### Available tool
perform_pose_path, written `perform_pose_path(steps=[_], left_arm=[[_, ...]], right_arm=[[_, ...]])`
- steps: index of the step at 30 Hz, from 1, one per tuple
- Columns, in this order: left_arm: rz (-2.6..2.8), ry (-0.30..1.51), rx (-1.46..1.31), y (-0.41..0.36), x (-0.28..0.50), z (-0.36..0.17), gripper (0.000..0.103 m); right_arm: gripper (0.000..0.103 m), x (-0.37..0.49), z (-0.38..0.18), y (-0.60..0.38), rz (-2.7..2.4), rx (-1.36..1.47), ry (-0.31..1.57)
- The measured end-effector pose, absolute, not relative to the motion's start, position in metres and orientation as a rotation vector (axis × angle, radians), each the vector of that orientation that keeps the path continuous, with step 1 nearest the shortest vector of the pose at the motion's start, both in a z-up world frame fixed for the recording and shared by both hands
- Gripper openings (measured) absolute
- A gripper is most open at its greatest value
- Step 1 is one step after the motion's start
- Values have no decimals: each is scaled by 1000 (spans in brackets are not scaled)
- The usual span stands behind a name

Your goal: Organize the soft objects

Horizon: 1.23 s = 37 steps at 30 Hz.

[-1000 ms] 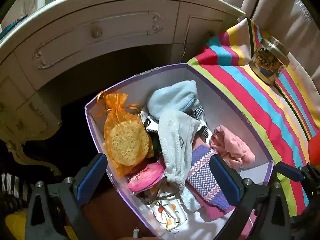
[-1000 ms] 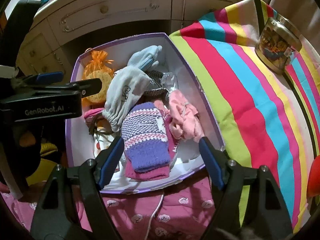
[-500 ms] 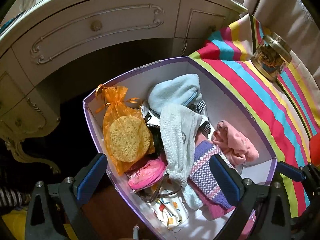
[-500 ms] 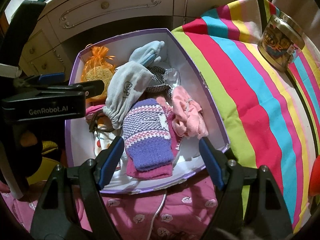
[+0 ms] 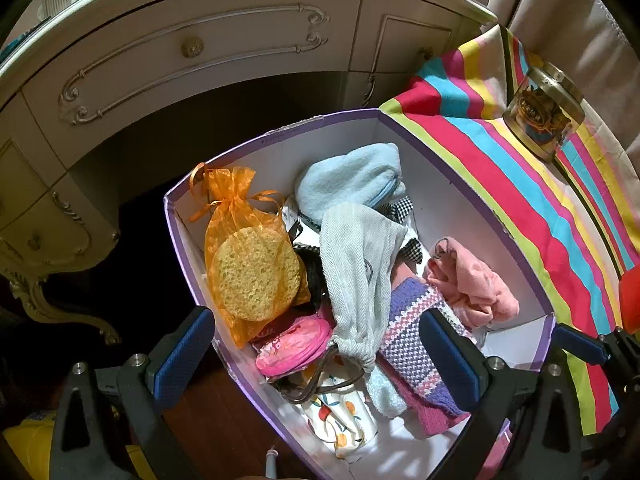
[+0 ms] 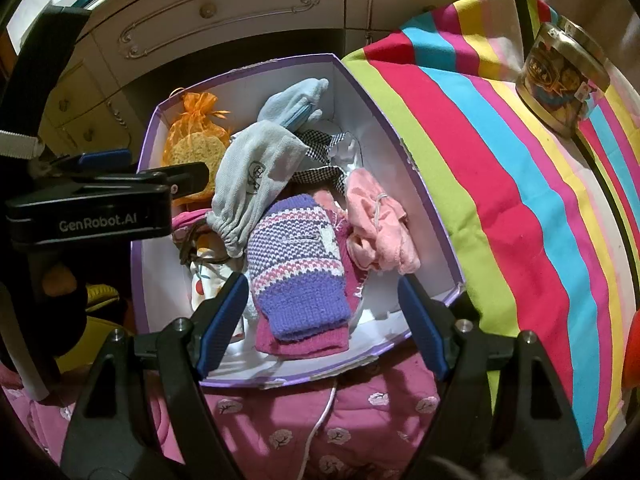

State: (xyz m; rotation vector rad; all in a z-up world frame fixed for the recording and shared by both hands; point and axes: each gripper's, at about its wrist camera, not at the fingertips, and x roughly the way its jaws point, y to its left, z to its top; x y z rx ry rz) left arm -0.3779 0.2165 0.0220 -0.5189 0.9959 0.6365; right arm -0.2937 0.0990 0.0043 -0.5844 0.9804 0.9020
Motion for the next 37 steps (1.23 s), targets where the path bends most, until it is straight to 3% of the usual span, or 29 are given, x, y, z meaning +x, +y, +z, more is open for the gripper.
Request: perform_pose_path(steps=[37], left_arm=[[606, 1036, -559, 225, -373, 8, 103]], right_arm=[[80, -294, -2, 101, 901, -578, 1002]])
